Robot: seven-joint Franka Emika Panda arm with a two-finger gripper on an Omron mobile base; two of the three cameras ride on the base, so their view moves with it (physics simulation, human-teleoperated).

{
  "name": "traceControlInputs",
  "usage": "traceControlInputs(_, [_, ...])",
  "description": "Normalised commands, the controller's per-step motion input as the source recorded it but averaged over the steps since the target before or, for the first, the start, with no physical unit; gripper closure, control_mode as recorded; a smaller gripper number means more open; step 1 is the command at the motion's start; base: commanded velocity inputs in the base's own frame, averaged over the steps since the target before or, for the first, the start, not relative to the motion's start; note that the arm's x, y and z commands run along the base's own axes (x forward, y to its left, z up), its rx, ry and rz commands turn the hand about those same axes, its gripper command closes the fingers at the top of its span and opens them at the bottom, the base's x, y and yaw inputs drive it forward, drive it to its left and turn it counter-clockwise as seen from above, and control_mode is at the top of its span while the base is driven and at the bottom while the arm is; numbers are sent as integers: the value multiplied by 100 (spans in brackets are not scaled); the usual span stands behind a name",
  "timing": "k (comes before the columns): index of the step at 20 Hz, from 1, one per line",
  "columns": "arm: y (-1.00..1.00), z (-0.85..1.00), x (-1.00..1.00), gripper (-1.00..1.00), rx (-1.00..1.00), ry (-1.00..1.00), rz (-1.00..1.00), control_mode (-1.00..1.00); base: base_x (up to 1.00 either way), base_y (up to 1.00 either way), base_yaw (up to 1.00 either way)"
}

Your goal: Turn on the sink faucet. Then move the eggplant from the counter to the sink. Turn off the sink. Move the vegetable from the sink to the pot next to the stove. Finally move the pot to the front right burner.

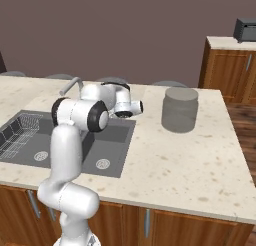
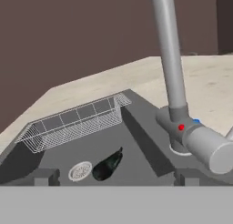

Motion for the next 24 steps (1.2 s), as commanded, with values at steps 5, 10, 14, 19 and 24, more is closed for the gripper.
traceControlInputs(5, [17, 32, -96, -100, -1, 0, -14, -100, 0, 0, 0])
traceControlInputs(10, [26, 45, -85, -100, -5, 0, -11, -100, 0, 0, 0])
traceControlInputs(14, [45, 31, -67, -100, -10, 9, -7, -100, 0, 0, 0])
traceControlInputs(19, [56, 18, -52, -100, -17, 19, -5, -100, 0, 0, 0])
traceControlInputs(24, [73, 1, -24, -100, -23, 29, -2, -100, 0, 0, 0])
